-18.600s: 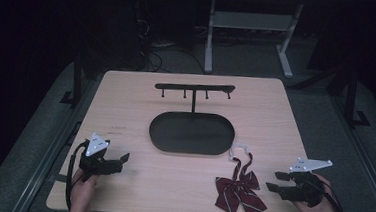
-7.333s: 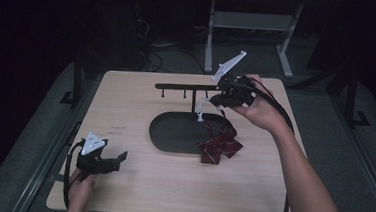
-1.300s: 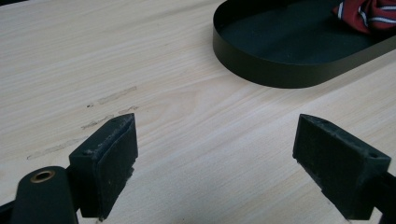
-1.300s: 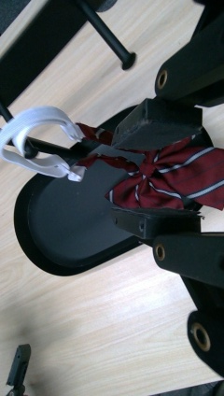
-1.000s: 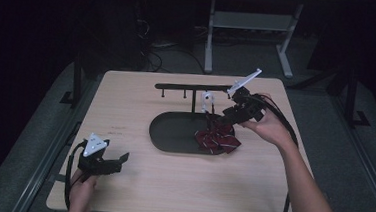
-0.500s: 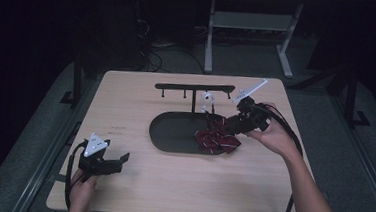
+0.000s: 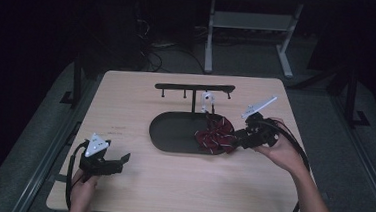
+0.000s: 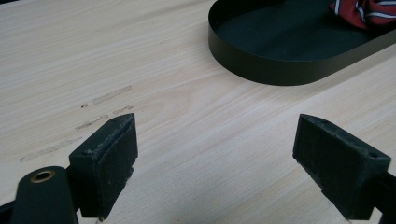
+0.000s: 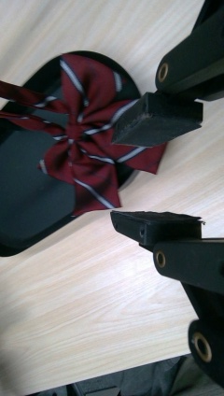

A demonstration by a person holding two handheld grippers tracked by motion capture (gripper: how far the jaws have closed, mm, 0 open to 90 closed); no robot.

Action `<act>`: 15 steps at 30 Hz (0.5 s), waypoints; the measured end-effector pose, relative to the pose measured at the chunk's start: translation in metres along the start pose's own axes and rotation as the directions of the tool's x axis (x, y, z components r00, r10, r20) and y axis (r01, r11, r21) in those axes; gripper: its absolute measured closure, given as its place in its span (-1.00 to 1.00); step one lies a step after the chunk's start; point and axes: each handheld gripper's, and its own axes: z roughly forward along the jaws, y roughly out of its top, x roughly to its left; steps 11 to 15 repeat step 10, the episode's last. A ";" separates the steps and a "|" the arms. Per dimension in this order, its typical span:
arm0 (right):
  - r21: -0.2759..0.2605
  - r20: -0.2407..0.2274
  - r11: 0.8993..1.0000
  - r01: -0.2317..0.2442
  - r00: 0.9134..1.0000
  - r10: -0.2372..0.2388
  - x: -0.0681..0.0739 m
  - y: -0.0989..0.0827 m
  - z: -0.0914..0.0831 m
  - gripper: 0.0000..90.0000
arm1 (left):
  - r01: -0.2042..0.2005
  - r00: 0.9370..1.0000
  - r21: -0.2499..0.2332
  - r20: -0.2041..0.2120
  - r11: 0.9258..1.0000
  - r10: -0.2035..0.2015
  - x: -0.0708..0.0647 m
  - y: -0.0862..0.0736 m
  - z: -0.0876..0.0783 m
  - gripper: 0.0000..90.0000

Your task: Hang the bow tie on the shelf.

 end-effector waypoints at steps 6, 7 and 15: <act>-0.007 -0.013 1.000 -0.020 1.000 0.020 0.003 -0.020 0.004 0.20 | 0.002 1.000 0.002 0.001 1.000 -0.002 -0.001 0.000 0.000 -0.70; -0.011 -0.015 1.000 -0.024 1.000 0.024 0.004 -0.024 0.005 0.20 | 0.000 1.000 0.003 0.002 1.000 0.000 -0.001 0.000 0.000 -0.70; -0.019 -0.020 0.999 -0.039 0.999 0.038 0.005 -0.036 0.007 0.20 | -0.004 1.000 0.004 0.002 1.000 0.004 -0.001 0.000 0.000 -0.70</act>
